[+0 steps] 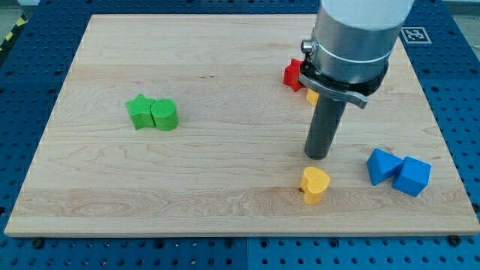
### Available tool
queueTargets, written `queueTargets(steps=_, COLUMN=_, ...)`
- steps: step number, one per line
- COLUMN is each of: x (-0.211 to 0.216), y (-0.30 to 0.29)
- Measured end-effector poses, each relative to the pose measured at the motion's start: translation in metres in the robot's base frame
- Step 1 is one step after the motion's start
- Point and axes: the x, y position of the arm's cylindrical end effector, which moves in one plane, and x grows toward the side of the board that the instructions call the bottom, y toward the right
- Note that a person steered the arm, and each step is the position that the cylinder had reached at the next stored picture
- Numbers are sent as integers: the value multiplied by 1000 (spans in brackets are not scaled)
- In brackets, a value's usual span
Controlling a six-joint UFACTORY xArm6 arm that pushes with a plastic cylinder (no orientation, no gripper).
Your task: Take the yellow heart upwards
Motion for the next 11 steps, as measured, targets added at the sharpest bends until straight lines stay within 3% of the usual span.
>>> queueTargets(steps=4, x=20, y=10)
queueTargets(steps=6, x=60, y=11)
queueTargets(steps=8, x=64, y=18)
queueTargets(steps=11, x=100, y=11)
